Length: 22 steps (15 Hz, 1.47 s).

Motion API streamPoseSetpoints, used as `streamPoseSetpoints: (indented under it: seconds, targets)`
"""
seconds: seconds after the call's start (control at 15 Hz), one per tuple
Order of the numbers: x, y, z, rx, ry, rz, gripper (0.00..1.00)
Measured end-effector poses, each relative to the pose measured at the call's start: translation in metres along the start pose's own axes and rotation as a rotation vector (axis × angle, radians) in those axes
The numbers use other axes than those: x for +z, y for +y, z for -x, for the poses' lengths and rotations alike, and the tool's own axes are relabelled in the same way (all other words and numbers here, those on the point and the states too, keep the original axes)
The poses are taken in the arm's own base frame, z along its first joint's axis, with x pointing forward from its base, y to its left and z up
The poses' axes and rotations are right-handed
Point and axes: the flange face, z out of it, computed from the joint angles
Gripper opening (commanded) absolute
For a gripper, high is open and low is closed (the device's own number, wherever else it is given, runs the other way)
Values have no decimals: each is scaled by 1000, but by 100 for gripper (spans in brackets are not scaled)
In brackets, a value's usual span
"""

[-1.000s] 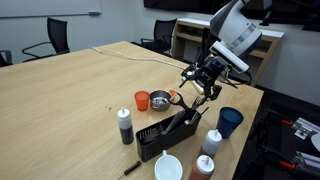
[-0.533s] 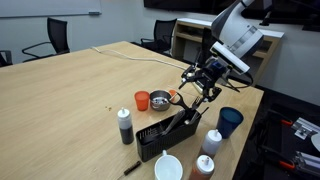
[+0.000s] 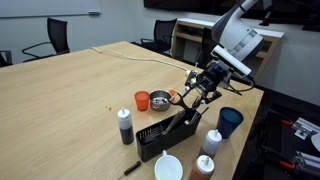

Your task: Pick up the peeler from the table and put it in the utensil holder. Pick up the butter knife from the utensil holder and put it on the table.

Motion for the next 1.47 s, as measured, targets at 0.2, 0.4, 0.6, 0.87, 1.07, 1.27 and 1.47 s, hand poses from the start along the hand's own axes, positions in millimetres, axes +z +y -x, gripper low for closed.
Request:
streamPoseSetpoints:
  seconds: [0.2,0.4,0.6,0.87,1.07,1.27,1.47]
  targets:
    - [1,3,-3,9,-3,3,2]
    - [2,4,-4,11,-5,4,0]
    - [2,4,-4,13,-6,6,0]
    - [2,4,-4,13,-7,6,0]
    - [2,0,-2,3,-12,8,0]
    - [2,-8,2,-17,-16,23,0]
    - [1,-16,10,-21,-29,65,0]
